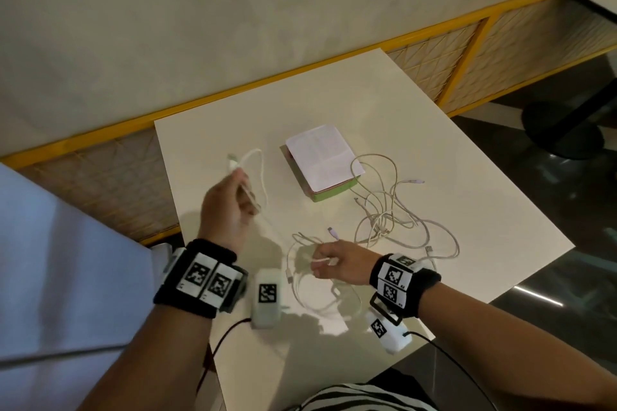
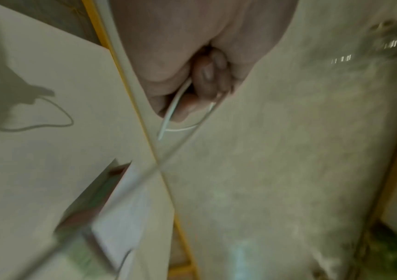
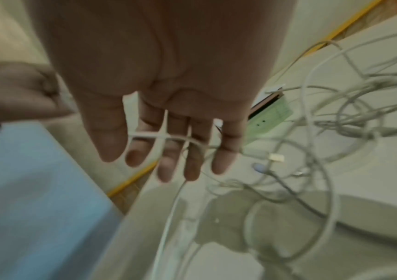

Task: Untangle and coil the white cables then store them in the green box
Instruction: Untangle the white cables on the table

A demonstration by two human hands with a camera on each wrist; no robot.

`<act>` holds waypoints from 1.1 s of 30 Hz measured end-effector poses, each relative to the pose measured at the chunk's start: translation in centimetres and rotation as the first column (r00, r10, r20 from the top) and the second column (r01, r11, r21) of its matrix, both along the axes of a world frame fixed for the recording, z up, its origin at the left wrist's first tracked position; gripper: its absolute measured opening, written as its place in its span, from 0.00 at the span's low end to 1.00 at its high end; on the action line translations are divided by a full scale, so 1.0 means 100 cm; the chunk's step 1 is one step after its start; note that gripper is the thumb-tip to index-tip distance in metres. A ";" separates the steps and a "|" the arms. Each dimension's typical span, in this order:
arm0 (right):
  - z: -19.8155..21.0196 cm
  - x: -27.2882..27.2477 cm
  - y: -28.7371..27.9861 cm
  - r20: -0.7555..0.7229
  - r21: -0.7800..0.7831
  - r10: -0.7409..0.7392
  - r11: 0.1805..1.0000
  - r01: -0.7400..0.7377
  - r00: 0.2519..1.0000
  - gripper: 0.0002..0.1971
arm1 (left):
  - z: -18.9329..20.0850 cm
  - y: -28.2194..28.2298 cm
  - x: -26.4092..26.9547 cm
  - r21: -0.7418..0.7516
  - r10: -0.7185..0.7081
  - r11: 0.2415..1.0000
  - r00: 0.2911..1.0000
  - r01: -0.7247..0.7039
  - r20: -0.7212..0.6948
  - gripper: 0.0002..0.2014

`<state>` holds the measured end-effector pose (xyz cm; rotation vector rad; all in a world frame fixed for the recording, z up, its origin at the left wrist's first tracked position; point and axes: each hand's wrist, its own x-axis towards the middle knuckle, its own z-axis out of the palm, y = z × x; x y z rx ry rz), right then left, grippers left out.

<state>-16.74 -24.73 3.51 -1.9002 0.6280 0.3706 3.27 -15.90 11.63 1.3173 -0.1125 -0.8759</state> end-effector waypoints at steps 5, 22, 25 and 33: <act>-0.022 -0.023 -0.003 -0.025 -0.129 -0.195 0.973 0.190 0.980 0.11 | 0.018 0.007 0.047 -0.059 0.131 0.989 0.988 -0.136 -0.082 0.19; 0.049 0.042 -0.021 0.397 -0.540 -0.007 0.807 0.240 0.918 0.21 | -0.018 0.004 -0.042 0.386 -0.593 0.798 0.718 0.463 0.365 0.23; 0.050 0.041 -0.016 0.332 -0.614 0.065 0.772 0.163 0.941 0.24 | -0.016 0.000 -0.045 0.374 -0.598 0.787 0.755 0.490 0.267 0.23; 0.040 0.019 -0.020 0.150 -0.280 -0.086 0.952 0.125 0.985 0.18 | -0.030 0.013 -0.021 0.485 -0.680 0.718 0.653 0.499 0.334 0.16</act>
